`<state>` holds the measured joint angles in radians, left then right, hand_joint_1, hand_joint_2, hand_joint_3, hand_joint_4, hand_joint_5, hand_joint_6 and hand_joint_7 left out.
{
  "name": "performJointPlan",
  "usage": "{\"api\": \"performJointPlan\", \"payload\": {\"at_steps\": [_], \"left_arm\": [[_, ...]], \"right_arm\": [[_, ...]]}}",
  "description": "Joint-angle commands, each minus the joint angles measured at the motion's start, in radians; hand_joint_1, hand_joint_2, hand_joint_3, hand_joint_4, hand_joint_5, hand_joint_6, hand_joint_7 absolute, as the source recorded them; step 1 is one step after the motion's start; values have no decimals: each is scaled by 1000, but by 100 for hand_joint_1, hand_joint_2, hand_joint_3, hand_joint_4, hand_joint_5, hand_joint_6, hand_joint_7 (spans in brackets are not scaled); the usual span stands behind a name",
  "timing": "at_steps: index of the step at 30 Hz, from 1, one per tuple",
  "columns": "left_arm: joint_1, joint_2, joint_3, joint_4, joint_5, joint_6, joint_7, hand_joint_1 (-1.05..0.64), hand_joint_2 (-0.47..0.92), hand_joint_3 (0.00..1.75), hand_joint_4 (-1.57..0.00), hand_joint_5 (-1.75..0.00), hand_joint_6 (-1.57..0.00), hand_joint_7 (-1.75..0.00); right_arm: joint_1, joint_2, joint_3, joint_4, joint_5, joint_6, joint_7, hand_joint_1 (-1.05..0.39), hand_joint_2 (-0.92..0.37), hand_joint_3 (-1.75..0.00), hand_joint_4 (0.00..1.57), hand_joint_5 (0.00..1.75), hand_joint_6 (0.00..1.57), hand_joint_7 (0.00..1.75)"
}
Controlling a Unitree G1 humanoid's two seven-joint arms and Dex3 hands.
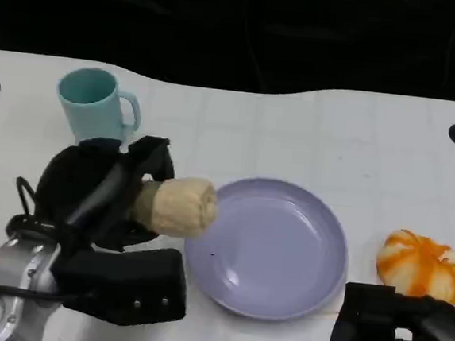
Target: Grasp the towel on the left side of the plate with the left hand and place it into the plate.
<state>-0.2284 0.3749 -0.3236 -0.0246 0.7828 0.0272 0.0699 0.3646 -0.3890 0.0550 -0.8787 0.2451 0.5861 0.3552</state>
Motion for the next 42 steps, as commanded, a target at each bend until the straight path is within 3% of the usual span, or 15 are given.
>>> {"api": "performJointPlan", "payload": {"at_steps": [1,7,10,15,17,22,23,24,25,27,29,34,42], "left_arm": [[-52,-47,-33,-49,9,6,-46,-25,50,104,-91,-175,-63,-175],[-105,-112,-91,-37,36,40,-119,-24,45,108,-91,-175,-64,-175],[-127,-144,-125,-20,57,61,-149,-25,51,103,-91,-175,-71,-155],[-154,-193,-175,56,86,88,-159,-24,48,102,-91,-175,-73,-155],[-161,-208,-184,77,86,103,-163,-25,50,97,-90,-175,-77,-141],[-164,-221,-183,90,59,112,-181,-25,51,95,-90,-175,-79,-135],[-163,-226,-182,91,38,114,-203,-28,64,71,-68,-135,-67,-93],[-163,-228,-180,90,23,115,-218,-30,76,49,-57,-110,-62,-64],[-164,-224,-184,87,17,114,-233,-31,84,34,-51,-96,-60,-47],[-169,-211,-192,74,21,120,-268,-47,90,21,-18,-69,-35,-19],[-173,-201,-200,57,44,138,-302,-61,92,17,-4,-54,-20,-7],[-179,-164,-215,1,99,163,-370,-82,92,18,0,-22,-5,-1],[-153,-122,-162,-116,50,161,-428,-88,92,18,0,-17,-5,-1]], "right_arm": [[1,-9,-7,-6,8,5,-2,-11,-48,-124,74,172,67,146],[1,-13,-7,-14,2,6,-4,-10,-48,-125,73,172,66,146],[0,-14,-5,-22,1,15,-8,-10,-48,-126,73,171,66,146],[4,-12,-5,-22,4,7,-5,-10,-47,-126,74,172,66,147],[5,-11,-4,-24,5,6,-5,-10,-47,-127,74,173,66,147],[5,-12,-4,-24,5,6,-4,-10,-46,-128,74,173,66,147],[5,-14,-3,-22,4,5,-3,-11,-46,-128,74,173,66,147],[4,-15,-3,-22,3,3,-3,-11,-46,-128,74,172,66,147],[4,-14,-4,-20,4,4,-2,-12,-46,-127,74,172,66,147],[4,-12,-5,-18,5,2,-2,-11,-46,-128,75,172,67,147],[4,-13,-5,-17,2,-1,-2,-11,-46,-128,75,172,67,147],[2,-15,-6,-14,2,-1,0,-12,-46,-127,75,171,67,147],[-1,-13,-3,-23,5,17,-5,-9,-47,-127,75,172,67,146]]}}
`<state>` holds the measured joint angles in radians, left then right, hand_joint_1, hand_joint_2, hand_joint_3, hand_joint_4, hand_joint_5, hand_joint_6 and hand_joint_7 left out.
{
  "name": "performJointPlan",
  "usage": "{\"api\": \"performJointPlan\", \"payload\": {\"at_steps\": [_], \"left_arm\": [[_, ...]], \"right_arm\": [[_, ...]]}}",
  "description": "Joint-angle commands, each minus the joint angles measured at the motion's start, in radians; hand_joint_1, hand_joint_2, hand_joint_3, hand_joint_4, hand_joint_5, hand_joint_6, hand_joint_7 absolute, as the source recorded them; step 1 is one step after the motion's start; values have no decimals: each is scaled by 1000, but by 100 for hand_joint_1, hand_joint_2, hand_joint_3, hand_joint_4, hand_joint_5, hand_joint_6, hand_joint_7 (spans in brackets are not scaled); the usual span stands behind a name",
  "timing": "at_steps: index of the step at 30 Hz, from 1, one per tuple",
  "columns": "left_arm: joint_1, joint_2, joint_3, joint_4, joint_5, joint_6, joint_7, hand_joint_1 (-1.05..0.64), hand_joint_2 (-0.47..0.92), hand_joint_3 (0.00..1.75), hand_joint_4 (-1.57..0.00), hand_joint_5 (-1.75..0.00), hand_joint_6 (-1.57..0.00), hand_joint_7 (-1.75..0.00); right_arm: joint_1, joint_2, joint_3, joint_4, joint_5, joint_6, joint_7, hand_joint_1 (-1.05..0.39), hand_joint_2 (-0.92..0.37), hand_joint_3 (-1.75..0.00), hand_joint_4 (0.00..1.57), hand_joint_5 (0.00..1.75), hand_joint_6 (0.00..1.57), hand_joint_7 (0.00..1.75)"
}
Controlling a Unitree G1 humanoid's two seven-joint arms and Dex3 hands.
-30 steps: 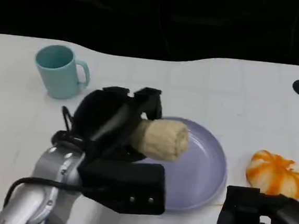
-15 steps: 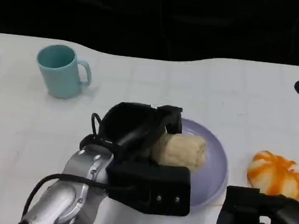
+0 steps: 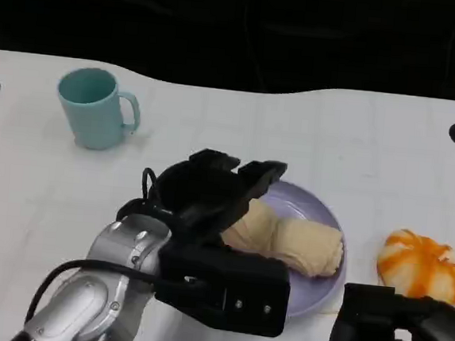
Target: Grasp the towel on the left side of the plate with the left hand and place it into the plate.
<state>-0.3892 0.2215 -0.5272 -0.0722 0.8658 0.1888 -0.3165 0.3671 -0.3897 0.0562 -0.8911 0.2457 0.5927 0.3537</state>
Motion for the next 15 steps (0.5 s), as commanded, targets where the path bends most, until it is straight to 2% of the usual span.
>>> {"api": "performJointPlan", "payload": {"at_steps": [1,6,11,13,15], "left_arm": [[14,38,58,-94,-54,3,-59,-88,92,19,0,-18,-5,-1],[47,60,127,-202,-140,33,-133,-84,92,19,0,-22,-9,-3],[97,91,216,-343,-254,128,-256,-74,92,16,0,-38,-14,-5],[128,106,266,-393,-324,155,-290,-69,92,15,-4,-47,-21,-8],[159,111,316,-429,-398,172,-306,-63,92,13,-16,-55,-32,-12]], "right_arm": [[-4,-12,-4,-12,5,13,-4,-9,-47,-127,75,172,67,146],[-9,-14,-4,-15,3,18,-5,-10,-47,-128,74,172,66,147],[-12,-4,-9,-15,17,30,-9,-9,-47,-127,74,172,66,147],[-14,-5,-10,-15,21,35,-9,-9,-47,-127,74,172,66,147],[-16,-7,-10,-17,21,42,-11,-10,-47,-126,74,172,66,147]]}}
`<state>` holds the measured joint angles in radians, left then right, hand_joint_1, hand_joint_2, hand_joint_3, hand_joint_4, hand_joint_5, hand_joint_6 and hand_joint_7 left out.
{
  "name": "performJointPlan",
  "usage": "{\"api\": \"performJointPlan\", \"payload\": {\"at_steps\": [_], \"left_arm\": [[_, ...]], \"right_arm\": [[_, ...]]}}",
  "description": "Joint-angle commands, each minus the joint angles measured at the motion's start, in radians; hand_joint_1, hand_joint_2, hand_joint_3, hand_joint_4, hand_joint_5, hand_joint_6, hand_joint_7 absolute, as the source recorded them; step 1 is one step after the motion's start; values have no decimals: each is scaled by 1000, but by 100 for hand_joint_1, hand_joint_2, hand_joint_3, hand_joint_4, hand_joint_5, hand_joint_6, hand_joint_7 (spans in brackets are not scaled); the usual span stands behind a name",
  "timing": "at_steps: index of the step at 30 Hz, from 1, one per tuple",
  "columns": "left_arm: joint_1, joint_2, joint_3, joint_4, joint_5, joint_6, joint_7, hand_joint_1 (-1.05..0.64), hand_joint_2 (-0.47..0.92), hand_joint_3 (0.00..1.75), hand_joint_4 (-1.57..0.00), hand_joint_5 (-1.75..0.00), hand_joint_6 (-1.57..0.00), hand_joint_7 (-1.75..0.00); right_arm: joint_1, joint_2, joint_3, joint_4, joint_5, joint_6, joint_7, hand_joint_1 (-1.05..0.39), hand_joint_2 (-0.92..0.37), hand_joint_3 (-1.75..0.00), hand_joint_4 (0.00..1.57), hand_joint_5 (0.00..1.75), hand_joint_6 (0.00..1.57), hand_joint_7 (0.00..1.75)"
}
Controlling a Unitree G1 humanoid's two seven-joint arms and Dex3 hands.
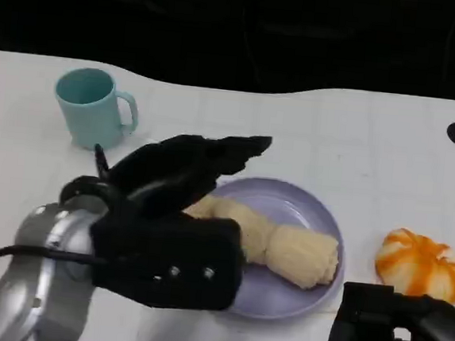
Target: Grasp the towel on the left side of the plate with the left hand and place it into the plate.
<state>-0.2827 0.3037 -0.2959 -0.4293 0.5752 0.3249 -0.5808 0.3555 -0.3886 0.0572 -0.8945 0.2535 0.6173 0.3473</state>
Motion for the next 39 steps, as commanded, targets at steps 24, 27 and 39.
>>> {"api": "performJointPlan", "payload": {"at_steps": [24,27,39], "left_arm": [[555,-211,589,-412,-1094,359,167,-18,54,123,-96,-141,-87,-131],[593,-215,585,-419,-1123,340,198,-20,51,129,-92,-150,-82,-139],[655,-249,514,-337,-1124,208,278,-19,50,130,-83,-174,-73,-155]], "right_arm": [[-25,-5,2,-2,12,28,-13,-9,-49,-125,73,172,66,147],[-27,-3,-2,0,18,36,-13,-9,-49,-124,73,172,65,147],[-14,-4,-15,42,10,-30,8,-7,-49,-123,74,173,66,148]]}}
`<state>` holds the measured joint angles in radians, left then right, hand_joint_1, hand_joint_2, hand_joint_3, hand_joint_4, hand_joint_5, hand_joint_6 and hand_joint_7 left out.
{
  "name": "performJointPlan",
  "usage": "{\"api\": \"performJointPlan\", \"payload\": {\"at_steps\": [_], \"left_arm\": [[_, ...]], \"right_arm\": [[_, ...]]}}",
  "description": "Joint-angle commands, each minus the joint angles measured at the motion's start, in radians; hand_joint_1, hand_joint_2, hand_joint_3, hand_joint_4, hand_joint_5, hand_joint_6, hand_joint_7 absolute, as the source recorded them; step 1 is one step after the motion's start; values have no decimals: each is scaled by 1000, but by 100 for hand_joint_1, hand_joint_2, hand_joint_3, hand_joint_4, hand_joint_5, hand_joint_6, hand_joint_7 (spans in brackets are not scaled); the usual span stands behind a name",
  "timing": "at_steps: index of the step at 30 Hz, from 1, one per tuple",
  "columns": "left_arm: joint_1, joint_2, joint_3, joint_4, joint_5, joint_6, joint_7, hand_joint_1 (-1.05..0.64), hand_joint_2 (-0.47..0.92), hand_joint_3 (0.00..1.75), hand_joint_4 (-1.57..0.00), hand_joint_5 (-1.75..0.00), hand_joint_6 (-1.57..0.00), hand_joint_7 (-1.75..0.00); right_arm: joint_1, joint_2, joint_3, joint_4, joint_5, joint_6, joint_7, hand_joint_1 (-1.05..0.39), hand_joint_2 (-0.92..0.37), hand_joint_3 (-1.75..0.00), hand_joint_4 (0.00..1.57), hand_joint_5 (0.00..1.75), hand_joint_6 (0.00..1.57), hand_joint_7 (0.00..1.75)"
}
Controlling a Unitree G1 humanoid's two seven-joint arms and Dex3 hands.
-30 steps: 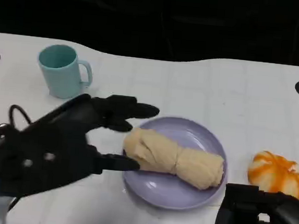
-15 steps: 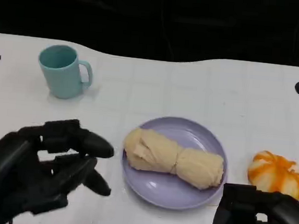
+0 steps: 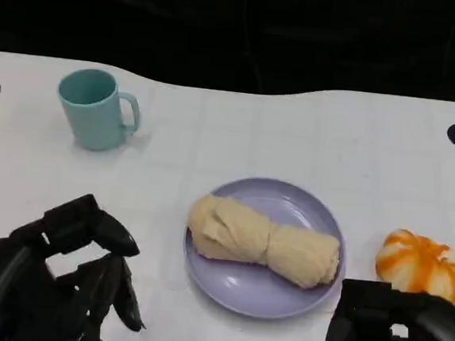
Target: Grasp the towel on the left side of the plate with the left hand and place it into the plate.
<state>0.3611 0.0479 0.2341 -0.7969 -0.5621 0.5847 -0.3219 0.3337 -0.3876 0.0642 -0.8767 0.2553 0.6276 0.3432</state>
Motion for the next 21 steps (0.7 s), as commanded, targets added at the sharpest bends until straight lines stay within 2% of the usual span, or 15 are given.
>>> {"api": "performJointPlan", "payload": {"at_steps": [1,12,21], "left_arm": [[13,6,-22,38,17,-64,22,-18,50,130,-83,-174,-73,-154],[30,22,-73,77,48,-142,46,-19,48,131,-85,-175,-73,-157],[24,34,-85,77,42,-149,51,-19,47,132,-85,-175,-73,-157]], "right_arm": [[10,-5,-24,31,6,-52,15,-7,-49,-123,74,173,66,148],[30,0,-25,69,-2,-125,21,-6,-51,-123,72,174,64,148],[28,-8,-33,60,3,-118,23,-7,-51,-123,72,175,64,150]]}}
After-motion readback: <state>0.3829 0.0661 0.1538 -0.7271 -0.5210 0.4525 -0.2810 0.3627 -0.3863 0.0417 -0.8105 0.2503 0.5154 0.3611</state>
